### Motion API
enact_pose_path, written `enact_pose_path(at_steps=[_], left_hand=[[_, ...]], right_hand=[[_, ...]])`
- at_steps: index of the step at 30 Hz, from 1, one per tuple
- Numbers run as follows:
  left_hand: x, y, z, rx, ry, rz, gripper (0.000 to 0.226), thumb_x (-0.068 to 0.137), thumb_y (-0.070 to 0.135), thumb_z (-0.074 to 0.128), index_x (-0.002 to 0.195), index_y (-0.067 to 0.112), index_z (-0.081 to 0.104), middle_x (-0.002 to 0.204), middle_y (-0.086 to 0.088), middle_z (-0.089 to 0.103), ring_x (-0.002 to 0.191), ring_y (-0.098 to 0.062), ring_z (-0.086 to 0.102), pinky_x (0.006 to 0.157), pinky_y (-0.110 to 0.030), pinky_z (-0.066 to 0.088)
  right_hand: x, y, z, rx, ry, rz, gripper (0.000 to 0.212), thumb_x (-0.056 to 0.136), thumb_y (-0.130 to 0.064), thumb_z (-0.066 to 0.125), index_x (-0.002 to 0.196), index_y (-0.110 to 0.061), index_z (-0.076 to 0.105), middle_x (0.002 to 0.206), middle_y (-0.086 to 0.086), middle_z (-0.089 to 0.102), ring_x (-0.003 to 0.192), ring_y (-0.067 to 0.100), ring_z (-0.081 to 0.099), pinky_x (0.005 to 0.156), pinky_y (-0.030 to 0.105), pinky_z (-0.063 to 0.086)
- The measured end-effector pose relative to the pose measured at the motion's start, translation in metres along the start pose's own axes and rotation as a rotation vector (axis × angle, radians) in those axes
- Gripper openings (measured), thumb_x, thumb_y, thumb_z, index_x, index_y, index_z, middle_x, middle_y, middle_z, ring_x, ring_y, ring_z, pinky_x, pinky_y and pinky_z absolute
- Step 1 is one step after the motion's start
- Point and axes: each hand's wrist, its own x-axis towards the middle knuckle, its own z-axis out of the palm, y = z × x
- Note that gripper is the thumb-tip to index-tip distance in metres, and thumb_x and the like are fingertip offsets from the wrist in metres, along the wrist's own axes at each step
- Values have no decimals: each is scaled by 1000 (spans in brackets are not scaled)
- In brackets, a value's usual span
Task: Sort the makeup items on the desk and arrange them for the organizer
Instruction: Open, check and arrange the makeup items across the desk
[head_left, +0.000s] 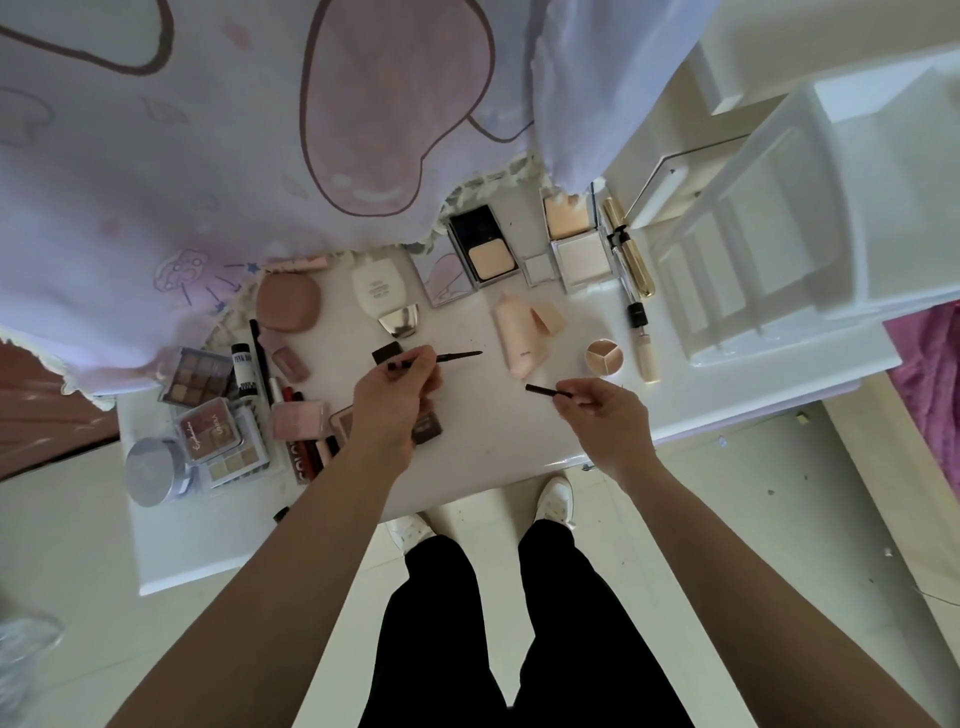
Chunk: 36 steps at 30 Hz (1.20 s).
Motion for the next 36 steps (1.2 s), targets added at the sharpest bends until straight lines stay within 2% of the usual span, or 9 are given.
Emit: enact_pose_path(at_steps=[2,5,8,11,17,23,29,36], left_hand=[[-8,-7,6,106,-46,20,6,91,17,71,97,15,72,80,-1,73,74,-11,65,57,-23,42],[-17,-20,12,132,-135,-7,6,92,16,70,97,15,72,84,-2,74,74,-11,64,63,-23,45],[-19,-26,14,79,-179,-57,9,92,13,69,100,10,72,84,-4,73,73,-12,63,64,-22,48],[-19,-25,14,41,-219,-95,10,91,12,69,100,8,71,82,-5,72,70,-11,63,64,-22,49],[-17,-18,15,22,-282,-116,13,92,10,67,102,3,70,79,-7,70,68,-12,60,62,-23,48],[-14,-16,12,36,-308,-123,11,91,9,67,101,3,70,78,-7,70,68,-13,59,62,-23,48],[-12,-13,12,49,-323,-128,11,92,7,65,101,2,69,78,-7,69,66,-12,58,60,-22,48],[-12,-12,11,49,-339,-149,11,92,6,65,100,2,70,77,-8,69,66,-13,58,59,-22,48]], right_hand=[[-1,1,-3,-17,0,-14,7,89,-21,72,94,-25,74,82,-8,72,68,-5,60,74,8,46],[-2,1,-12,242,-24,55,7,94,-18,69,97,-21,74,80,-2,72,73,6,65,73,24,52],[0,1,-23,400,-60,77,10,96,-17,65,101,-17,73,81,-4,68,75,9,63,70,23,49],[3,-1,-28,461,-83,66,13,97,-16,64,106,-14,73,80,-3,65,74,10,61,67,20,47],[9,-6,-29,444,-141,25,17,98,-19,63,110,-15,74,83,-3,63,78,10,59,71,22,46],[13,-12,-32,419,-145,-4,14,99,-17,61,103,-16,75,86,0,60,76,11,56,71,24,43],[19,-12,-38,337,-213,-18,18,99,-16,60,108,-14,75,86,0,60,79,13,56,72,27,42],[25,-18,-43,323,-262,-14,19,100,-13,58,108,-9,75,90,4,55,75,12,51,68,25,40]])
